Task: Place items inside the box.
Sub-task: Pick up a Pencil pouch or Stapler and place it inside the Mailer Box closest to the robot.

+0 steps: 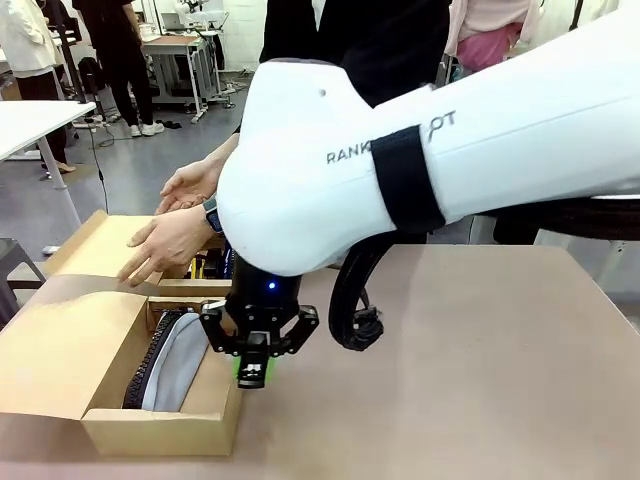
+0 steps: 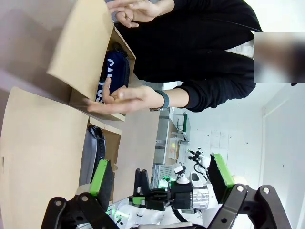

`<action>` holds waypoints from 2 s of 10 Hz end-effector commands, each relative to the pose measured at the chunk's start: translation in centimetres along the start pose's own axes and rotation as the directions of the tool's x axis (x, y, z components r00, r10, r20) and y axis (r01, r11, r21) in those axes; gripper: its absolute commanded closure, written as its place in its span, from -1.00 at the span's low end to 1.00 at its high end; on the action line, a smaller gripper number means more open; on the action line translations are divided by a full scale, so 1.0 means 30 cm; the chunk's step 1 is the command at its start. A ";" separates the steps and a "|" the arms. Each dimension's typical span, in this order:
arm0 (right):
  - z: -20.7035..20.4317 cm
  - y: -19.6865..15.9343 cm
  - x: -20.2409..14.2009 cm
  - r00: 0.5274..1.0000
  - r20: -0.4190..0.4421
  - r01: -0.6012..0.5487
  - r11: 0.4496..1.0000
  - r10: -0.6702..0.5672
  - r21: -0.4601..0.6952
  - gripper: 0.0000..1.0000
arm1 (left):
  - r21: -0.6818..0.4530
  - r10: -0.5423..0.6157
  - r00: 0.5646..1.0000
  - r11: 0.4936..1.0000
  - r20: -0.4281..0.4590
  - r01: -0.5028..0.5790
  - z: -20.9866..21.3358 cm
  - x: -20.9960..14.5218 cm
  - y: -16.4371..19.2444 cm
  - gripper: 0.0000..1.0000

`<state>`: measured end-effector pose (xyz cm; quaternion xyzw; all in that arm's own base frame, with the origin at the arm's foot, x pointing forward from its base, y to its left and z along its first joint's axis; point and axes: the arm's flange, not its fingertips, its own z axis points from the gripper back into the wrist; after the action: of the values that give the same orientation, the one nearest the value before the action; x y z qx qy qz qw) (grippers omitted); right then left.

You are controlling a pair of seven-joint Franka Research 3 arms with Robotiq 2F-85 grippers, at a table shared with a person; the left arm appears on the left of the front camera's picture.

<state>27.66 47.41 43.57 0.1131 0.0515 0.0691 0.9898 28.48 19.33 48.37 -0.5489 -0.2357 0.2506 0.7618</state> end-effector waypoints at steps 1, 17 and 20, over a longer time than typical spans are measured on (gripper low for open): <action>-0.031 0.007 0.022 1.000 0.006 0.006 1.000 -0.006 0.026 1.00 | -0.013 -0.012 1.000 1.000 -0.001 0.012 -0.002 -0.016 0.006 -1.00; 0.374 -0.794 -0.020 0.950 -0.096 0.307 0.841 -0.297 0.445 1.00 | -0.013 -0.012 1.000 1.000 -0.001 0.012 -0.002 -0.016 0.006 -1.00; 0.374 -0.790 -0.016 0.948 -0.102 0.315 0.843 -0.302 0.437 1.00 | -0.013 -0.012 1.000 1.000 -0.001 0.012 -0.002 -0.016 0.006 -1.00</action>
<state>31.23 22.09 49.16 0.3152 0.0956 -0.1095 0.9378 28.47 19.35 48.37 -0.5491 -0.2358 0.2507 0.7616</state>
